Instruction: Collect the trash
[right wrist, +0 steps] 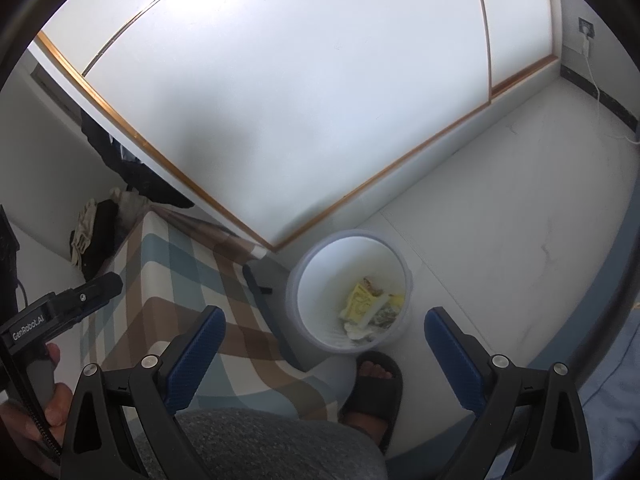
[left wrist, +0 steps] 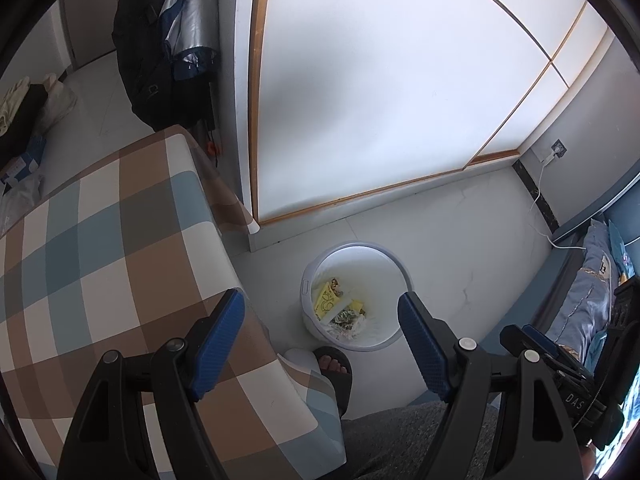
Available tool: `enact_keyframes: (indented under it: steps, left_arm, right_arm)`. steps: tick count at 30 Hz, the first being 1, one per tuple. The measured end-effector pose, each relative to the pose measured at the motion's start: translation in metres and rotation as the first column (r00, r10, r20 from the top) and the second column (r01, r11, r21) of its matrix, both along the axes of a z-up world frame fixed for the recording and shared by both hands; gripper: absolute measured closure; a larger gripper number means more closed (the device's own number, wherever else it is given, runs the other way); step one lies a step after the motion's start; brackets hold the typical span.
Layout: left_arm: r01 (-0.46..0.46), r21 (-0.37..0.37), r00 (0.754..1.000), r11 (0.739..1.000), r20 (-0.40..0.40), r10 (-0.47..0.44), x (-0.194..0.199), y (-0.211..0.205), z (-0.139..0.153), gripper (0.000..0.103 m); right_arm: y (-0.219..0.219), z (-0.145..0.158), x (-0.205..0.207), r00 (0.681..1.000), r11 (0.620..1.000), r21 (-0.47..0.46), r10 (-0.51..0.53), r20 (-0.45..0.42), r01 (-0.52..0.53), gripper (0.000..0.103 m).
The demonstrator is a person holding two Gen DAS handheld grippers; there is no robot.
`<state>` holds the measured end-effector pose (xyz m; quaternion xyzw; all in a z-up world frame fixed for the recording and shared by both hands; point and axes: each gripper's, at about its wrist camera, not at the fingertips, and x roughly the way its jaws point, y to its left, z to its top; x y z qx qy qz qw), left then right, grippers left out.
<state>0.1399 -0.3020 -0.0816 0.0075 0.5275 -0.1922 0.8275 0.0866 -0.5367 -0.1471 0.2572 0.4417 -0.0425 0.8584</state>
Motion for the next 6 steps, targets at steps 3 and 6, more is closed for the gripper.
enact_keyframes:
  steps: [3,6]
  left_arm:
    - [-0.009,-0.023,1.000,1.000,0.002,0.009,-0.002,0.004,0.002,0.027]
    - [-0.020,-0.052,1.000,0.998,0.014,0.021,-0.004,0.010,0.007,0.027]
  right_arm:
    - [0.003,0.006,-0.005,1.000,1.000,-0.001,0.001,0.021,-0.001,0.002]
    - [0.007,0.013,-0.009,0.999,1.000,-0.006,0.004,0.034,-0.004,0.002]
